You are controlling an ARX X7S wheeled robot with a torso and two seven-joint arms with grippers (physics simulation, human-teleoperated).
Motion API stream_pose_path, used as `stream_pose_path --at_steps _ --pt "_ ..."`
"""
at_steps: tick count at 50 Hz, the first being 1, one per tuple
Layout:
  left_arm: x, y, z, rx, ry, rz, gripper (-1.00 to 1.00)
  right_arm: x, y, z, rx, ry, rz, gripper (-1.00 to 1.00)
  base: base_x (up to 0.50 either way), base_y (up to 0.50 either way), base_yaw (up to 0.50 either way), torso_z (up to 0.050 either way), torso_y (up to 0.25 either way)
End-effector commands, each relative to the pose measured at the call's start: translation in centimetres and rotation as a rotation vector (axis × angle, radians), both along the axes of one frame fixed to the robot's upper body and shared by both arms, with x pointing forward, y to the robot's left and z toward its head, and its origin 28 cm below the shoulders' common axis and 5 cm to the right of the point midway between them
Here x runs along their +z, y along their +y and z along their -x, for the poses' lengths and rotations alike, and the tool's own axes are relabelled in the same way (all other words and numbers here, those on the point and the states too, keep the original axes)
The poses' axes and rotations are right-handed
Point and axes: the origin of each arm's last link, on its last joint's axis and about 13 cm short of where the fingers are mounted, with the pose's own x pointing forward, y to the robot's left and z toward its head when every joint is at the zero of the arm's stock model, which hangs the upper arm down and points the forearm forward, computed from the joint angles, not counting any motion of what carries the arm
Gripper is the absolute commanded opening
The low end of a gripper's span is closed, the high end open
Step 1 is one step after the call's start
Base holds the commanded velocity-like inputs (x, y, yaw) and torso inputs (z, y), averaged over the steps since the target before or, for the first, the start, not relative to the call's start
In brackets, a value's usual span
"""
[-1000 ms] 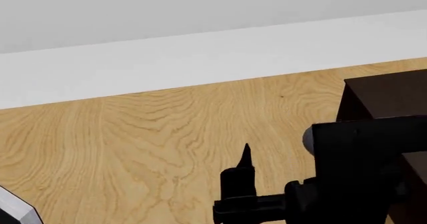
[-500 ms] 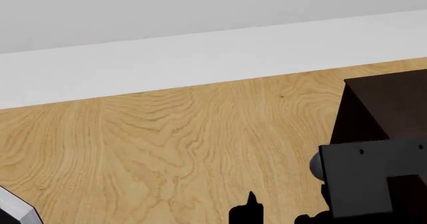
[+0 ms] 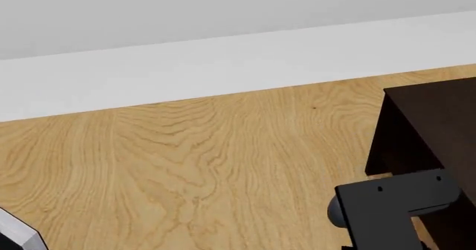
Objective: Pick up the book on the right and place it on the cabinet shelf.
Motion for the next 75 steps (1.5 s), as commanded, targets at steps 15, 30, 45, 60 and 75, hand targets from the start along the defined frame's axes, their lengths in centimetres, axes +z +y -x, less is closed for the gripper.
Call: stream_pose_path --at_steps 15,30,45,60,75 --pt "0.0 0.0 0.0 0.003 0.000 -0.002 1.00 -0.4 -0.4 0.1 0.094 0.146 0.108 1.00 0.00 0.00 0.00 0.000 0.000" --pt "0.0 0.0 0.1 0.003 -0.001 -0.002 1.00 -1.2 -0.4 -0.1 0.124 0.209 0.166 1.00 0.00 0.00 0.00 0.000 0.000" --pt "0.0 0.0 0.1 0.001 0.000 -0.004 1.00 -1.9 -0.2 -0.2 0.161 0.251 0.209 1.00 0.00 0.00 0.00 0.000 0.000" --pt "0.0 0.0 0.1 0.002 0.002 -0.006 1.00 -2.9 -0.2 -0.5 0.181 0.286 0.253 1.00 0.00 0.00 0.00 0.000 0.000" --pt "0.0 0.0 0.1 0.003 0.000 -0.005 1.00 -3.5 0.1 -1.0 0.224 0.326 0.360 1.00 0.00 0.00 0.00 0.000 0.000"
